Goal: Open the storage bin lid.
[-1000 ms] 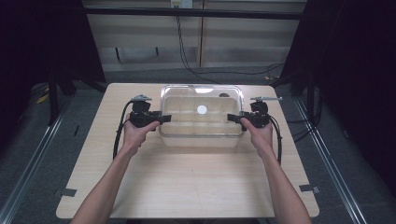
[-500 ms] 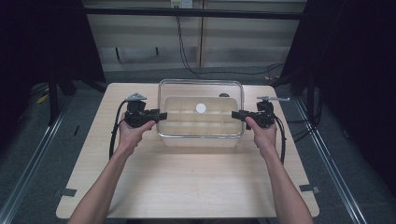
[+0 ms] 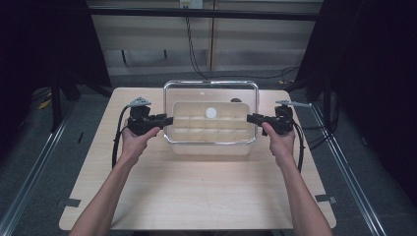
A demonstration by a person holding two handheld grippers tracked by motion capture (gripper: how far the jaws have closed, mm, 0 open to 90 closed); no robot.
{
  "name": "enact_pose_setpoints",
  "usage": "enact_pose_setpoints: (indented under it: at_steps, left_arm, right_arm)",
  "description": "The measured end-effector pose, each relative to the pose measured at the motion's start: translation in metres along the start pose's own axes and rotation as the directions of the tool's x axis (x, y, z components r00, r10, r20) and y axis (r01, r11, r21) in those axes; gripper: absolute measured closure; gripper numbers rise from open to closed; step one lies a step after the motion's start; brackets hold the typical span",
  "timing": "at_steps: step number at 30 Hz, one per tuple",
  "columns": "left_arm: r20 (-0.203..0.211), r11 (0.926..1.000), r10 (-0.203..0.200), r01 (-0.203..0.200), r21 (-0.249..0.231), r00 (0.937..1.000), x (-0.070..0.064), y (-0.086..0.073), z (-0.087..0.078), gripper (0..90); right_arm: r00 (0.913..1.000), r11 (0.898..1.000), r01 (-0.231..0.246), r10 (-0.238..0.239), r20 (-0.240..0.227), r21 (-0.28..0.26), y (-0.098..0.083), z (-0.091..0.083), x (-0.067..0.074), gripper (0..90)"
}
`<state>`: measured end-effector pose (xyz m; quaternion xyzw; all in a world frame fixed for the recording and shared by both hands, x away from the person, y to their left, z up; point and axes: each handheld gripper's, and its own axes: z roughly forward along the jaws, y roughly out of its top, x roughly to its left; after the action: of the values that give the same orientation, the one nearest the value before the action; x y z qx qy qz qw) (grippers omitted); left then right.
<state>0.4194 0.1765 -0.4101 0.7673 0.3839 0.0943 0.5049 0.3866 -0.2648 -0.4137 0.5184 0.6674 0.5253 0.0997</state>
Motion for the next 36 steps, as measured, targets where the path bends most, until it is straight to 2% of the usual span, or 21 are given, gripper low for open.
enact_pose_setpoints:
  at_steps: [4, 6, 12, 15, 18, 24, 31, 36]
  left_arm:
    - [0.021, 0.9999, 0.010, -0.010, -0.011, 0.9997, -0.001, 0.000, -0.005, 66.6]
    - [0.034, 0.9996, 0.019, -0.018, -0.022, 0.9992, -0.002, 0.000, -0.008, 68.5]
    - [0.029, 0.9986, 0.020, -0.018, -0.051, 0.9994, -0.006, -0.001, -0.014, 70.7]
    - [0.021, 0.9984, 0.030, -0.029, -0.048, 0.9993, -0.008, -0.003, -0.016, 71.0]
    - [0.027, 0.9972, 0.025, -0.023, -0.072, 0.9993, -0.010, -0.005, -0.017, 71.4]
    - [0.026, 0.9975, 0.038, -0.037, -0.061, 0.9989, -0.010, -0.007, -0.018, 71.5]
    - [0.033, 0.9953, 0.044, -0.041, -0.088, 0.9985, -0.013, -0.004, -0.028, 72.7]
    - [0.037, 0.9952, 0.031, -0.028, -0.094, 0.9988, -0.017, -0.005, -0.030, 72.9]
  right_arm:
    - [0.9996, 1.000, 0.030, -0.030, 0.000, 0.001, 0.001, -0.005, 0.004, 64.4]
    - [0.9996, 1.000, 0.028, -0.028, -0.006, -0.011, 0.001, -0.009, 0.004, 65.2]
    - [0.9992, 0.999, 0.037, -0.037, -0.014, -0.039, 0.000, -0.014, 0.006, 65.8]
    - [0.9984, 0.998, 0.054, -0.055, -0.016, -0.038, 0.001, -0.015, 0.008, 66.1]
    - [0.9975, 0.996, 0.068, -0.069, -0.017, -0.051, 0.002, -0.017, 0.009, 66.3]
    - [0.9966, 0.995, 0.080, -0.081, -0.016, -0.057, 0.001, -0.021, 0.012, 66.6]
    - [0.9933, 0.990, 0.106, -0.110, -0.036, -0.090, 0.003, -0.030, 0.020, 67.8]
    - [0.9927, 0.988, 0.109, -0.114, -0.041, -0.108, 0.001, -0.034, 0.022, 68.1]
